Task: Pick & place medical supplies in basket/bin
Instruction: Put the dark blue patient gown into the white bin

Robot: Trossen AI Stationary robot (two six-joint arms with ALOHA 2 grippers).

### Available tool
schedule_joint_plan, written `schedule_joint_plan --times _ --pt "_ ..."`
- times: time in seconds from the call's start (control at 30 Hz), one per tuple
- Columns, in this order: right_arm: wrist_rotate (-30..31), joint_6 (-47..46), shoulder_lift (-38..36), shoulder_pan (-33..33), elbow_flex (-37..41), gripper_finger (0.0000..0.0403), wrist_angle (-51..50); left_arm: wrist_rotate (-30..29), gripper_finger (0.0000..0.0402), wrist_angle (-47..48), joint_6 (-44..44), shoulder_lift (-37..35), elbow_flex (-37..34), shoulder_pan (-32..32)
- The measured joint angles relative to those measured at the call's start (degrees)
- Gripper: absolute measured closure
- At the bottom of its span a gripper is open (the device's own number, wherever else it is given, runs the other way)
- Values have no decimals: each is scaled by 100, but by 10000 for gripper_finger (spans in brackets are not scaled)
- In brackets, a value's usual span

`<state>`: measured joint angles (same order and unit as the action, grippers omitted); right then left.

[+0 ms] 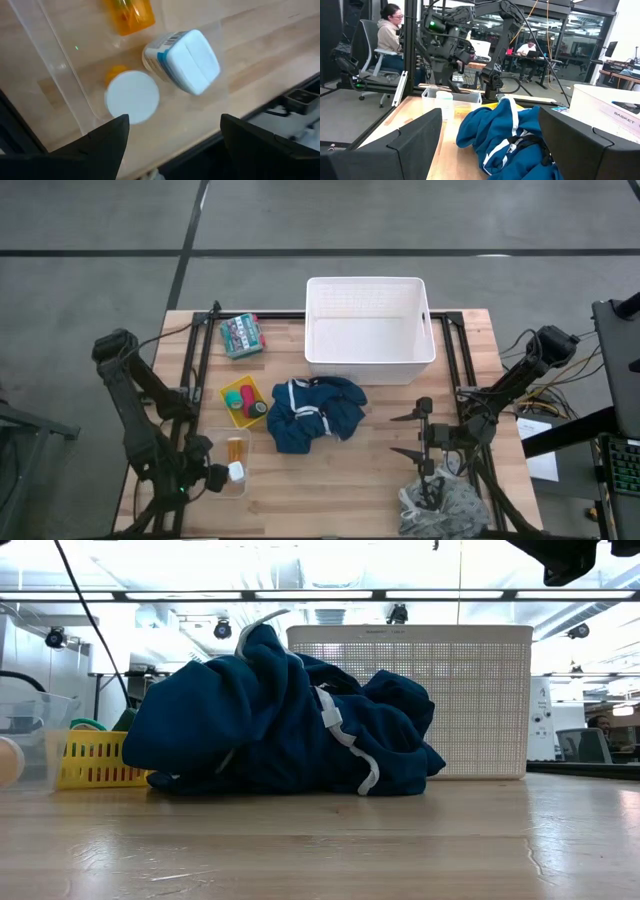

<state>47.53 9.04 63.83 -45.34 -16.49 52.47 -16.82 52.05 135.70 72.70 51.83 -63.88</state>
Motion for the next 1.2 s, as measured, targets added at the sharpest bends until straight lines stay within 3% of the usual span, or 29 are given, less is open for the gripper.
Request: schedule_joint_plan --times 0.27,0.57,0.93,1.2 --pt "0 13 0 -2 0 76 0 -299 83 79 -81 -306 0 135" --pt "0 4 0 -2 0 76 0 -485 69 216 -1624 -155 283 791" --pt "0 13 0 -2 0 76 0 -1283 59 161 -3736 -156 623 1582" --pt "0 3 0 -2 2 76 0 -2787 59 -457 -5347 -46 630 1790"
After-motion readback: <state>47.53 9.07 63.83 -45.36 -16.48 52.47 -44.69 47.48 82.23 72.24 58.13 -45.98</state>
